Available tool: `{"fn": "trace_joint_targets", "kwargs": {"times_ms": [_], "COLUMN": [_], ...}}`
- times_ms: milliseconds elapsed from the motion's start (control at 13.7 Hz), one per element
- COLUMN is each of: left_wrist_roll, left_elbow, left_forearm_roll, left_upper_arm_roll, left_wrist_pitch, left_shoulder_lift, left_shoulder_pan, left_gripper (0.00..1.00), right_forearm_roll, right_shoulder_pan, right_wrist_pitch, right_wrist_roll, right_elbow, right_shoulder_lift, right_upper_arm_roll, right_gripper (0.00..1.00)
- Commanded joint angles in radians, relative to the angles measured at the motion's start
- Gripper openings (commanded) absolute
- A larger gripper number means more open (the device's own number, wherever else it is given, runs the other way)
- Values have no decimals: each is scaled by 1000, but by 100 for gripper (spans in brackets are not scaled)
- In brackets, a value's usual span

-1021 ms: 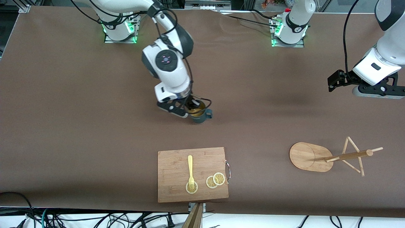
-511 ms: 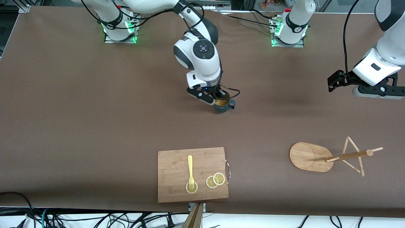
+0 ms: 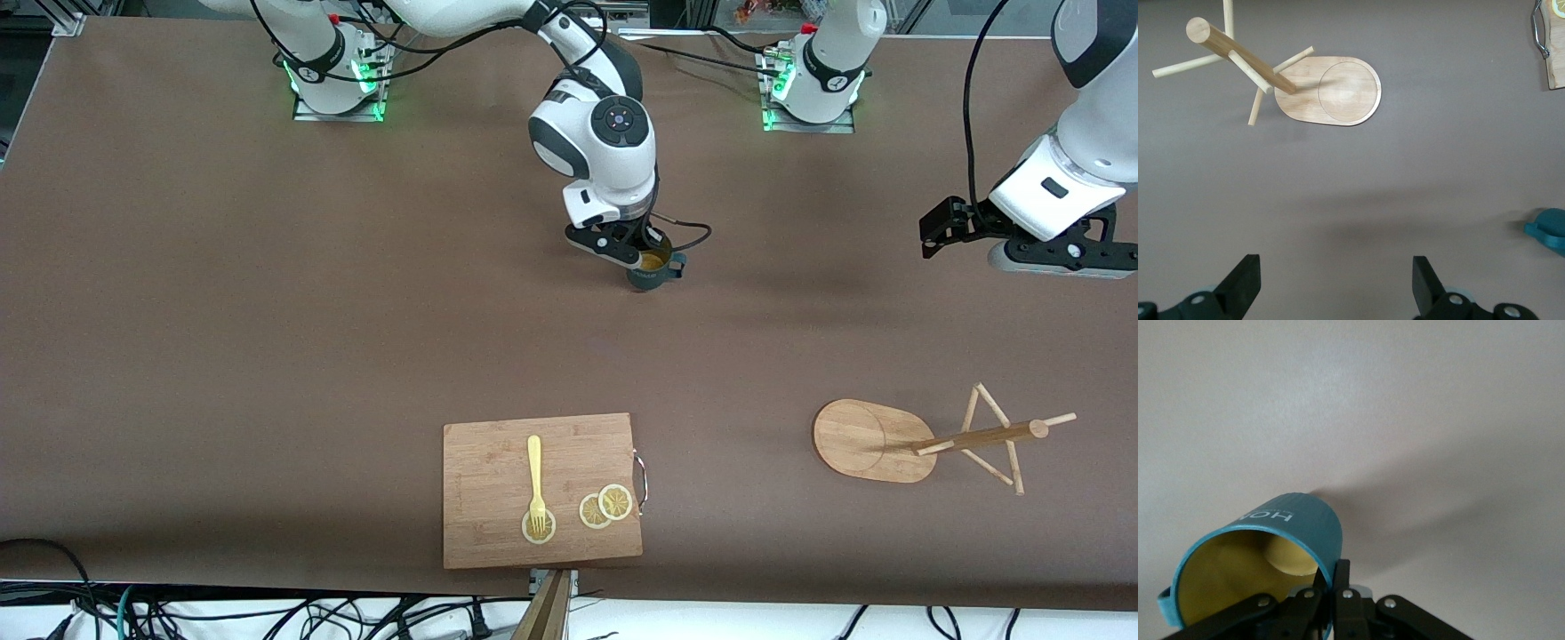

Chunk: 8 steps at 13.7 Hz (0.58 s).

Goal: Pass cup and hang on rack
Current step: 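Carry the teal mug with the right gripper toward the table middle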

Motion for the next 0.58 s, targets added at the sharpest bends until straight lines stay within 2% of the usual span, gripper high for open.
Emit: {"fn": "trace_joint_targets", "kwargs": {"times_ms": [0,438,511], "left_wrist_roll": [-1,-24,-25], "left_elbow": [26,38,41], "left_forearm_roll": [-8,-4,-2], "left_upper_arm_roll": [-5,-8,-8], "left_wrist_pitch": [-25,-11,-17], "left_shoulder_lift": [9,32,34], "left_shoulder_pan": [0,-2,6], "left_gripper": [100,100,100], "right_forearm_roll": [1,2,2], "right_shoulder_pan": [31,67,70], "right_wrist_pitch": [-3,41,41], "right_wrist_roll": [-16,-24,-24], "right_elbow": [44,45,44], "right_shoulder_lift": [36,83,83], "right_upper_arm_roll": [-6,-6,-6], "right_gripper": [0,0,7]}}
